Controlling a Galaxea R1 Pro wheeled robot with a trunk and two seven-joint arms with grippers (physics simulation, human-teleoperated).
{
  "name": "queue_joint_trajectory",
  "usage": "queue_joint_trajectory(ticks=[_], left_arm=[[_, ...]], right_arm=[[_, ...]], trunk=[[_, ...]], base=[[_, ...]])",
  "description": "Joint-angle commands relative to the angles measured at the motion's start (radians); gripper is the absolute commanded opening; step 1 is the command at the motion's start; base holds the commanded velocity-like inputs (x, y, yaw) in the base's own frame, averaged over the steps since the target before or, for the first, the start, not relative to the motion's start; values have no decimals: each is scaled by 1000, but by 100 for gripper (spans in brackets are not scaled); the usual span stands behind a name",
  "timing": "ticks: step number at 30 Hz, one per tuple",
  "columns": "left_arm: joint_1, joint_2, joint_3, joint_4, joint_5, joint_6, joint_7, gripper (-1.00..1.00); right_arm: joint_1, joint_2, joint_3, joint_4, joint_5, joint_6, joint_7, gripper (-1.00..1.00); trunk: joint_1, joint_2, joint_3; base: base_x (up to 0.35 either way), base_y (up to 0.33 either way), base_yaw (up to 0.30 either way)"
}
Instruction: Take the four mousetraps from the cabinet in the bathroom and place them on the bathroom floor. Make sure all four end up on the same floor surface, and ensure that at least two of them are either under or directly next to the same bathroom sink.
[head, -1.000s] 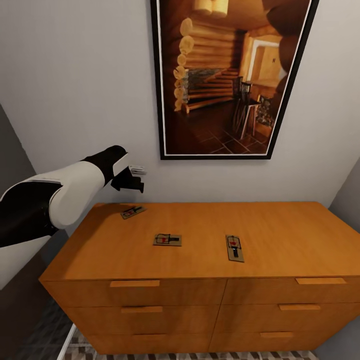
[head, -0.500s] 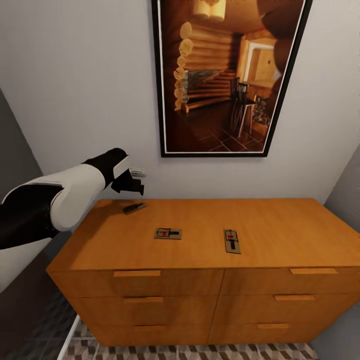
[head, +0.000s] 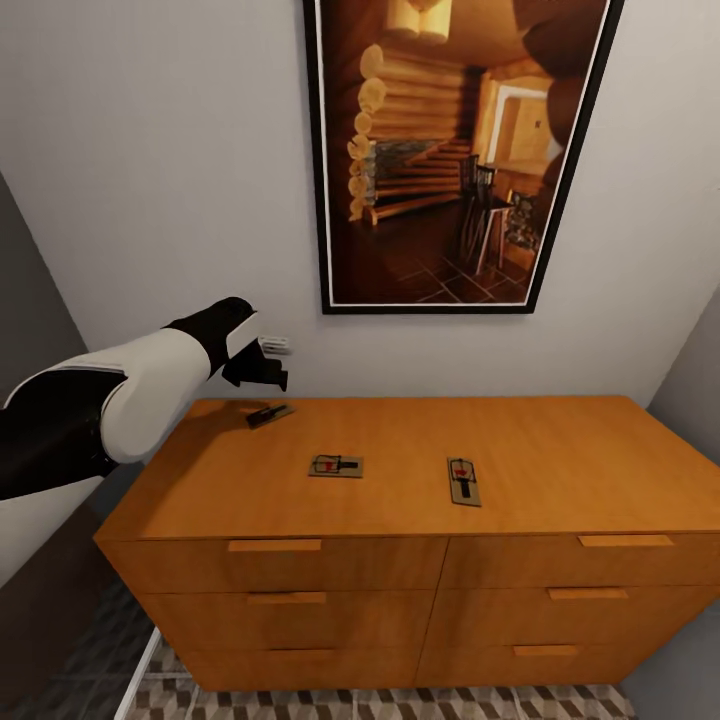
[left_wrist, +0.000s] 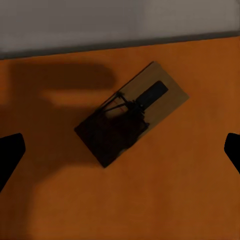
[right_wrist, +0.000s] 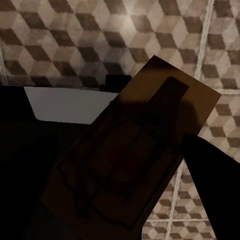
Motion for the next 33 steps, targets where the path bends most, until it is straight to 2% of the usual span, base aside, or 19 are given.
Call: queue_joint_trajectory(ticks=[1,33], left_arm=[[-1,0,-4,2,1,1,1,100],[0,0,-4,0,0,1,1,100]], right_arm=[[0,0,-8,-1,11,5,0,-100],[0,2,-8,-1,11,4,0,-100]], trunk=[[0,-1,-1],[0,-1,-48]], base=[[0,0,0],[0,0,0]])
